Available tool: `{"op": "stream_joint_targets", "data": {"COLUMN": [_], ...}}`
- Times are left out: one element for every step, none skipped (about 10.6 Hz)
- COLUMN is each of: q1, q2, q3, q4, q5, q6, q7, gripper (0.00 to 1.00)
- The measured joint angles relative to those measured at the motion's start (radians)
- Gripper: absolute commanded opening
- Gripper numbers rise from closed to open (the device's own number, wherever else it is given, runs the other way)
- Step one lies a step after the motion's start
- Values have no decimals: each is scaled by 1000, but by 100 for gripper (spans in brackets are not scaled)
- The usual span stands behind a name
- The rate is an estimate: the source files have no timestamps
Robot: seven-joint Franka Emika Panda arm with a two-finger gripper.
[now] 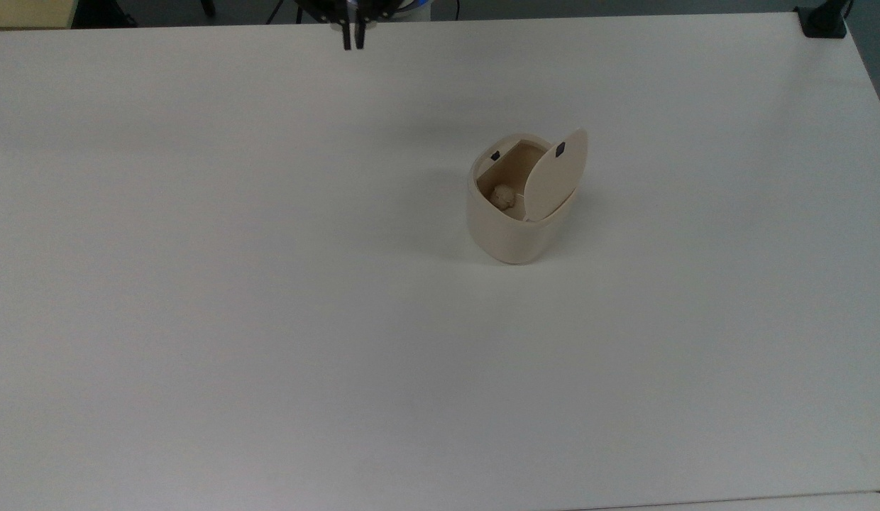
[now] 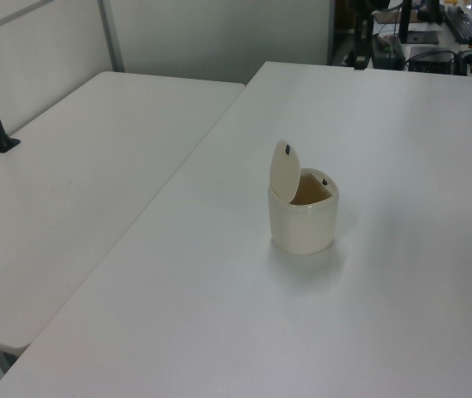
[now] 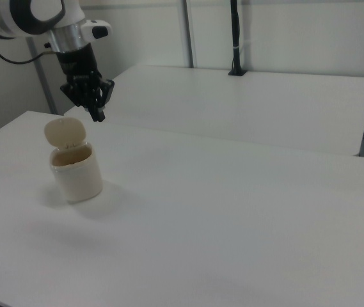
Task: Open the trash bin
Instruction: 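Lift the gripper away from the bin as the lid pops open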
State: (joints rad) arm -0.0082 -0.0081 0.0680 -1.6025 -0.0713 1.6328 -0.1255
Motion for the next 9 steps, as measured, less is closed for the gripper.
{"op": "stream_joint_targets", "data": {"q1": [-11,-17,-17,-16,-14,-13,-12,-12,-13], "q2": [-22,-33,-35,-34,-31,-30,-30,-30,-30], "q3": [-22,-37,-45,-45,-45,-45,-44,-44,-44], "q4": [-1,-3,-6,-9,-11,-12,-14,-14,-14], "q5": [0,0,0,0,0,0,0,0,0], "q6": [-28,-41,-43,-43,-43,-43,-43,-43,-43], "q7": [18,25,30,34,36,37,37,42,54], "gripper": [52,98,100,100,100,100,100,100,100]}}
